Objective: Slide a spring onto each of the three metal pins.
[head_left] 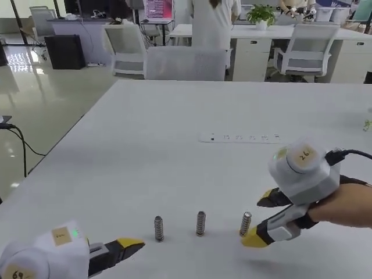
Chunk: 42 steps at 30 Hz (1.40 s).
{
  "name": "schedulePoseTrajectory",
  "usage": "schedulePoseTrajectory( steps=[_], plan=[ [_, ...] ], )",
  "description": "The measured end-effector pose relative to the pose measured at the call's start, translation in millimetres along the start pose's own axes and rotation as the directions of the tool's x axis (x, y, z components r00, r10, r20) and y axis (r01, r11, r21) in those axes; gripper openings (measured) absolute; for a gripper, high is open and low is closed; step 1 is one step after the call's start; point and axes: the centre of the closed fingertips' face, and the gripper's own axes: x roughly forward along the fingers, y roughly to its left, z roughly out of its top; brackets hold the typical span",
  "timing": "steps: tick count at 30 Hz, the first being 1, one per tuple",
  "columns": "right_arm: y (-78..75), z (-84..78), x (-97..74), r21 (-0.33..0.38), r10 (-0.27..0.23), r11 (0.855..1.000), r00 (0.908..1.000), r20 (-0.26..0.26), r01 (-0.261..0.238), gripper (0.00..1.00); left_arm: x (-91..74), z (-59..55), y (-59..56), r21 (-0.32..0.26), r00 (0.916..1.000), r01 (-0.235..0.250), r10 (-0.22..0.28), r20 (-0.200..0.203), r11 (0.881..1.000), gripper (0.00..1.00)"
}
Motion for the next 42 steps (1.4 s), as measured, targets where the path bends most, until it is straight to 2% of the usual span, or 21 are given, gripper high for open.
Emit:
schedulePoseTrajectory(
  steps=[7,16,26,39,42],
  plan=[
    [7.1,-6.1,-5.4,0.019,-0.009,1.0,0.9998,0.017,0.009,0.57,-1.9,0.6,1.1,-0.002,1.0,-0.004,0.004,0.002,1.0,0.51],
    [19.9,-10.4,-11.8,0.055,-0.018,0.998,0.9979,0.063,0.014,0.57,-2.8,-0.9,0.0,-0.008,1.0,-0.005,0.005,0.002,1.0,0.52],
    [31.9,-13.4,-19.7,0.103,-0.042,0.994,0.9909,0.128,0.029,0.57,-5.4,0.0,3.1,-0.016,0.9998,-0.016,0.017,0.01,1.0,0.53],
    [43.5,-18.3,-23.6,0.149,-0.064,0.988,0.9809,0.184,0.037,0.57,-7.5,-3.3,5.9,-0.033,0.9993,-0.034,0.034,0.013,0.999,0.53],
    [47.0,-21.0,-21.8,0.15,-0.063,0.988,0.981,0.184,0.035,0.57,-8.8,-4.4,7.2,-0.037,0.9991,-0.04,0.041,0.014,0.999,0.53]
  ],
)
